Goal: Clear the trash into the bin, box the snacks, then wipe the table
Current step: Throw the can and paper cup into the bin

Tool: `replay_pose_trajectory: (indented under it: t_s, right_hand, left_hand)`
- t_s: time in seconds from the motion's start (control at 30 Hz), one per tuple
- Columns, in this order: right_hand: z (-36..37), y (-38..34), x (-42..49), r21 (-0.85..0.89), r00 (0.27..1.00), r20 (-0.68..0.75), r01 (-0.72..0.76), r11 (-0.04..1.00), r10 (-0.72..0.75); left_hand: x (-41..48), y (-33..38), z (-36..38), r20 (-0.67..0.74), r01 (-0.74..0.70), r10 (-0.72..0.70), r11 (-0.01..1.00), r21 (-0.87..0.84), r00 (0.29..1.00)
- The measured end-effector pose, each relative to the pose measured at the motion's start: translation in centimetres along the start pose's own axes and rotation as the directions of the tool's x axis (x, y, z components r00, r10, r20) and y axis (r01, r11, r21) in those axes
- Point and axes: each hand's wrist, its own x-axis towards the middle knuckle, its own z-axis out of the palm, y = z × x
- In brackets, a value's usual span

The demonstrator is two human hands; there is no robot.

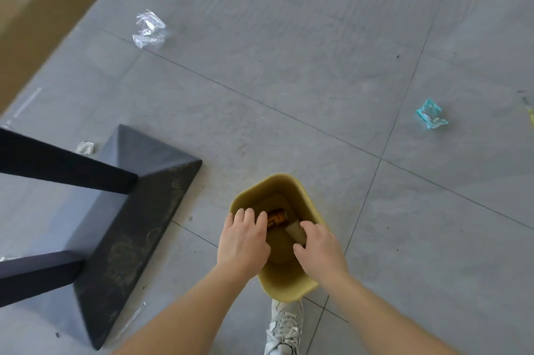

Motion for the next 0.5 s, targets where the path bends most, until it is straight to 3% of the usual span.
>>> replay_pose_trajectory:
  t_s: [0.23,0.5]
  right_hand:
    - [-6.6,-4.6,-4.9,-0.040,0.999,-0.022,0.044,0.998,-0.045]
    - [-15.6,-10.6,-14.3,-0.149,0.971,-0.123,0.185,0.971,-0.203]
  left_hand:
    - [-4.3,0.2,-9.1,-0.009,0.021,-0.022,1.000,-0.019,1.000]
    - [-12.6,0.7,-21.5,-0.108,0.047,-0.060,0.992,-0.118,0.992]
